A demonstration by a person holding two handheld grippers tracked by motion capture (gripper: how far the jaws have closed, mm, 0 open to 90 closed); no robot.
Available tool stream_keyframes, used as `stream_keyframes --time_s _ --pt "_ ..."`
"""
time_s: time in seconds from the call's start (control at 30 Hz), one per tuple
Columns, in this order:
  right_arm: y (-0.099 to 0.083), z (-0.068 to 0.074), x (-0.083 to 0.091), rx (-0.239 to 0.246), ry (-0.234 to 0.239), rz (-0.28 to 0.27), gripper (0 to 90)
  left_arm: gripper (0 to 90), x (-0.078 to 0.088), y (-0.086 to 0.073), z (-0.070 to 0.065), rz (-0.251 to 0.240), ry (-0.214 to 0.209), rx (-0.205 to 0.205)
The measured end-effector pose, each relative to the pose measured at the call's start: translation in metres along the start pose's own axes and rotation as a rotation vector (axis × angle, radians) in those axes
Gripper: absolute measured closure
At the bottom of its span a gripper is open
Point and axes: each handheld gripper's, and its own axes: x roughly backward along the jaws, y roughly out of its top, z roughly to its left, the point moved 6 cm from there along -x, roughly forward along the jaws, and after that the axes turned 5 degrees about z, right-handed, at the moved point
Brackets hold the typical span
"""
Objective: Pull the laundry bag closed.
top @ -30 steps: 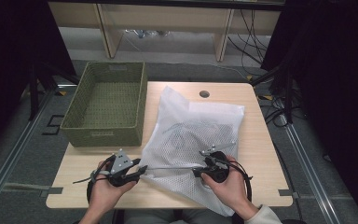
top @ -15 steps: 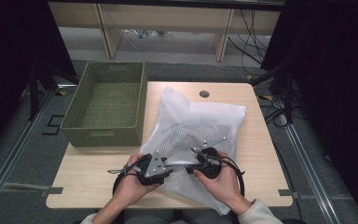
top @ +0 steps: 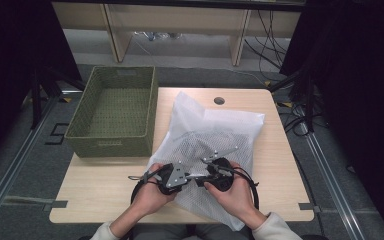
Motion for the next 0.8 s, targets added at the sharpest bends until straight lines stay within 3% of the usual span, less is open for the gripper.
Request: stream_keyframes --time_s 0.1,0.23,0.27,0.3,0.47,0.53,0.6,0.63,0.7,0.8 --pt "0.001 0.002 0.002 -0.016 0.003 -0.007 88.0 86.7 0.002 0.001 -0.002 0.004 -0.01 0.063" --pt "0.0 0.0 0.001 0.002 0.001 -0.012 88.0 87.3 0.005 0.0 -0.003 0.006 -0.011 0.087" --pt "0.0 0.002 0.0 -0.021 0.003 -0.02 88.0 87.3 0.005 0.0 -0.003 0.006 -0.014 0.094" --pt "0.0 0.001 0.0 -0.002 0.006 -0.016 88.0 87.4 0.006 0.001 -0.003 -0.002 -0.014 0.1" --pt "0.0 0.0 0.003 -0.016 0.002 -0.014 88.0 87.5 0.008 0.002 -0.004 -0.001 -0.021 0.108" --pt "-0.001 -0.001 0.004 -0.035 -0.002 -0.011 88.0 87.6 0.01 -0.001 -0.002 0.009 0.004 0.109" --pt "-0.003 -0.004 0.007 -0.041 -0.006 0.004 88.0 87.6 0.011 -0.002 -0.001 -0.002 -0.012 0.129" --pt "-0.003 -0.006 0.008 -0.038 -0.003 -0.003 88.0 87.5 0.011 -0.001 -0.003 -0.013 -0.048 0.131" --pt "-0.003 -0.006 0.008 -0.04 -0.008 -0.012 88.0 87.5 0.012 -0.001 -0.002 0.002 -0.013 0.128" --pt "-0.004 -0.005 0.008 -0.03 -0.006 0.0 88.0 87.5 0.011 -0.001 -0.003 -0.015 -0.045 0.14"
